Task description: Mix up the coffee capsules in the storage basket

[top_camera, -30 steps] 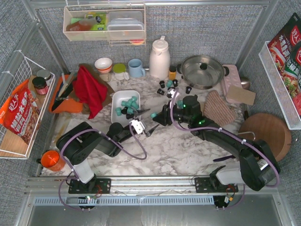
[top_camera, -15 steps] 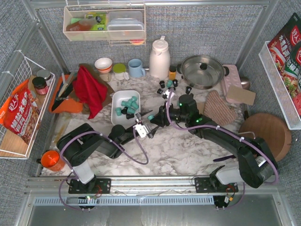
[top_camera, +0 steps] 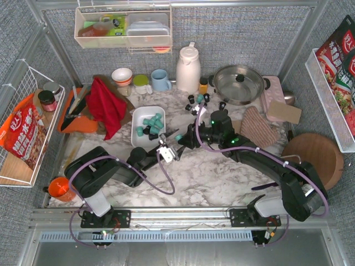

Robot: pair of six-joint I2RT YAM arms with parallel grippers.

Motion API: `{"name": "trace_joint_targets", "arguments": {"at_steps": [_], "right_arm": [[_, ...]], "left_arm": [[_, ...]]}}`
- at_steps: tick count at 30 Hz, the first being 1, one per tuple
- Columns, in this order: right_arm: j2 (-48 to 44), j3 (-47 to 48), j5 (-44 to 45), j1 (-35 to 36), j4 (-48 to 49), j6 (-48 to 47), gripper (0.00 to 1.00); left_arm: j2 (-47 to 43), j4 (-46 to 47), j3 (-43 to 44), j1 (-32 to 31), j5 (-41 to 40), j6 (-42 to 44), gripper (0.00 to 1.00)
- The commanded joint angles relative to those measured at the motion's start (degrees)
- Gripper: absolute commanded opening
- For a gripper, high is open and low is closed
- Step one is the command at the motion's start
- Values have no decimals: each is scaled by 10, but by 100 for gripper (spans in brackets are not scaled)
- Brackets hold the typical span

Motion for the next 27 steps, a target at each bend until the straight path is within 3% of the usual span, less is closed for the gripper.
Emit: {"name": "trace_joint_targets", "arguments": {"at_steps": [1,4,11,15,19,23,27], "right_arm": [[-7,2,4,1,9,-5,38],[-9,-1,6,1,12,-5,38],[-2,1,4,1,15,0,38],[-2,1,3,1,15,1,39],[-3,3,9,1,10,0,49],[-20,1,42,1,-6,-12,66],[-55,-12,105,0,-12,-24,69]], "left_arm": [[-5,23,-3,-2,-10,9,77],[-6,23,-4,-2,-10,11,74],[-6,21,0,-2,2,16,55],[-6,21,2,-2,5,17,51],[-8,21,1,-2,-10,14,43],[-20,0,2,-2,-85,-10,36],[-42,-70,10,2,-158,-39,34]]}}
